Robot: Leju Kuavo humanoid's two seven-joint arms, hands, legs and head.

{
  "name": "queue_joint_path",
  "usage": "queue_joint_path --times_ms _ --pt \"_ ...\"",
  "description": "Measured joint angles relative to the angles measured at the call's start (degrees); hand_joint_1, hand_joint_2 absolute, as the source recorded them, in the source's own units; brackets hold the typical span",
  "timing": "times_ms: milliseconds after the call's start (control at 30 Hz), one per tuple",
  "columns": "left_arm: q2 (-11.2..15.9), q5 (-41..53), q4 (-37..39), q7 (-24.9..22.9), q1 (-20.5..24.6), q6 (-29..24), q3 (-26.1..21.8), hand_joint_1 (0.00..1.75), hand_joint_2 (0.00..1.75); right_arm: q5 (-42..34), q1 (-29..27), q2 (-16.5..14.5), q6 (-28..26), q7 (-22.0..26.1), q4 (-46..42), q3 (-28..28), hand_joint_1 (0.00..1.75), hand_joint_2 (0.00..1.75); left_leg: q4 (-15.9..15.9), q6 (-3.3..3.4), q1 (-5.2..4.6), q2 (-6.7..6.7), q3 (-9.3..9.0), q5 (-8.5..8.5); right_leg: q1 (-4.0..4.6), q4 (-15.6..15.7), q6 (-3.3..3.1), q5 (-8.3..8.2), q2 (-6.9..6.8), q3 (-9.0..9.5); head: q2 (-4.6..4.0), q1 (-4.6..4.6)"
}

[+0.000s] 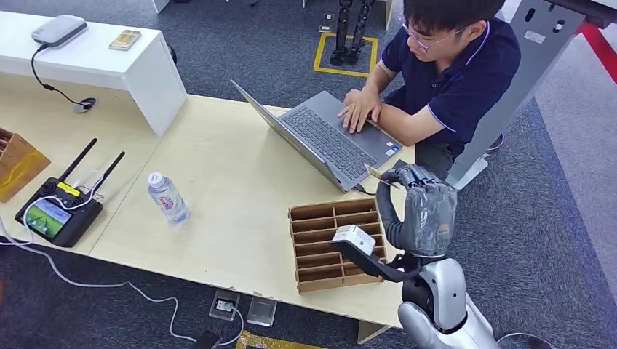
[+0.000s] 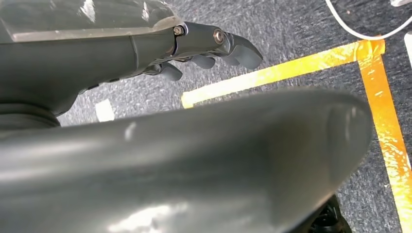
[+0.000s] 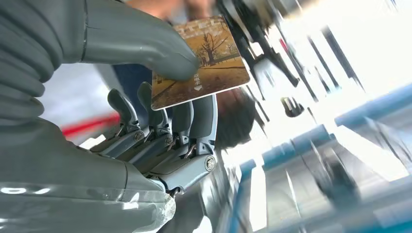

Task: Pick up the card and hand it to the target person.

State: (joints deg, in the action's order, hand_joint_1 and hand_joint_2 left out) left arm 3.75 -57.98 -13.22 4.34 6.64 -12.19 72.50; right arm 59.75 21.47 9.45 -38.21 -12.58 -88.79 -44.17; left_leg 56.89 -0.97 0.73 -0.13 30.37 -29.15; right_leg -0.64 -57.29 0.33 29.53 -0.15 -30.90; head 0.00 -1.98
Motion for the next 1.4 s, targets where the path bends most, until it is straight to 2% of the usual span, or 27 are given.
queue_joint_path --times_ms 133,233,367,700,1400 --pt "-0.2 0.6 0.0 -0.1 0.0 0.0 0.0 0.0 0.0 1.4 0.5 -0.7 -1.2 3.4 0.0 1.1 1.41 1.75 0.0 0.0 0.0 -0.01 0.02 0.0 0.0 0.0 0.0 0.0 -0.01 0.0 0.0 0.06" --pt "-0.2 0.6 0.0 -0.1 0.0 0.0 0.0 0.0 0.0 1.5 0.5 -0.8 -1.2 3.8 0.1 1.2 1.41 1.75 0.0 0.0 0.0 -0.01 0.02 0.0 0.0 0.0 0.0 0.0 -0.01 0.0 0.0 0.06" --pt "-0.6 1.1 0.0 -0.5 0.4 -0.6 0.1 0.0 0.0 10.3 0.5 -8.2 -1.2 15.6 7.4 10.4 1.41 1.75 0.0 0.0 0.02 -0.03 0.02 0.0 0.02 0.0 0.0 0.0 -0.03 0.0 0.0 -0.03" --pt "-0.6 1.7 0.0 -0.8 0.9 -0.8 0.1 0.0 0.0 14.0 -0.1 -11.8 -1.3 14.6 11.9 16.3 1.41 1.75 0.0 0.0 0.01 -0.02 0.03 0.0 0.01 0.0 0.0 0.0 -0.02 -0.02 0.0 -0.01" --pt "-0.7 1.5 0.0 -0.8 0.7 -2.2 0.1 0.0 0.0 14.2 -0.1 -14.6 -1.3 15.1 15.0 18.3 1.41 1.75 0.0 -0.01 0.02 -0.03 0.04 0.0 0.02 0.0 0.0 0.0 -0.03 -0.02 0.0 -0.02"
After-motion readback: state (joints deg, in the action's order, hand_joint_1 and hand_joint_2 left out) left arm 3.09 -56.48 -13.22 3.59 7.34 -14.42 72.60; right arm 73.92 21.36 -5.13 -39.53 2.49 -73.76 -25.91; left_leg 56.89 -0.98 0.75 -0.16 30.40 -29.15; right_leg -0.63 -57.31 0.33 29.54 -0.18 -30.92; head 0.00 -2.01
